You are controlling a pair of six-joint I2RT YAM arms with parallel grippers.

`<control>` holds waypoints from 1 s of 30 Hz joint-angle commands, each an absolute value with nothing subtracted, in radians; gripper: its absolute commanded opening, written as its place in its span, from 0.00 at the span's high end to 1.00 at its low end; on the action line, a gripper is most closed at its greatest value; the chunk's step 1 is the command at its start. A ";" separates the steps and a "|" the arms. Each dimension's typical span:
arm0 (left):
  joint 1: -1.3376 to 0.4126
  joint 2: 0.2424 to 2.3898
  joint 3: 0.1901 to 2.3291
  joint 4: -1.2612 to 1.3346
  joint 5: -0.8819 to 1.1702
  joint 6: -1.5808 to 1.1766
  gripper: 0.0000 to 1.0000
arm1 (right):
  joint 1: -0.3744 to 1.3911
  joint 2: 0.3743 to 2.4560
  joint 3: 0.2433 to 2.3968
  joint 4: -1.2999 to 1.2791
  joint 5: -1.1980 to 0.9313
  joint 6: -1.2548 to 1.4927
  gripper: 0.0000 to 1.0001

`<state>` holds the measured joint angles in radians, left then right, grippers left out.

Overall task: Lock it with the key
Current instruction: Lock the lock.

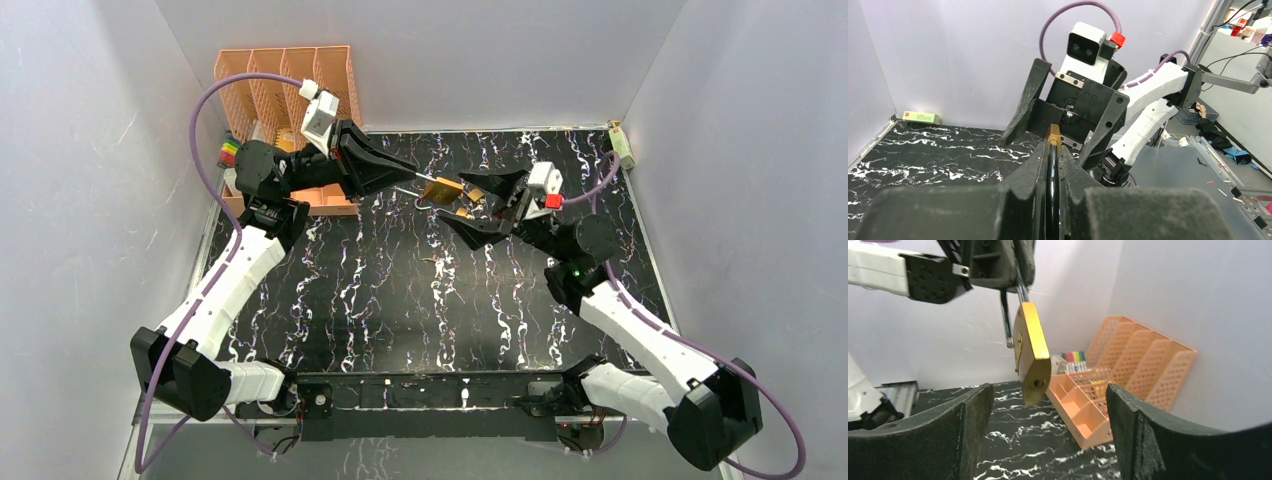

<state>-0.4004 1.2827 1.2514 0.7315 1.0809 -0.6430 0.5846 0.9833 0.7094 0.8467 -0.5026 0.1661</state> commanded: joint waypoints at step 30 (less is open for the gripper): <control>-0.396 1.244 1.233 0.911 1.035 -0.693 1.00 | 0.628 1.291 0.976 1.273 -0.765 0.565 0.41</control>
<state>-0.4004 1.2827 1.2198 0.8299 1.0805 -0.6907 0.6239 1.3254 0.9222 1.2438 -0.7811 0.5941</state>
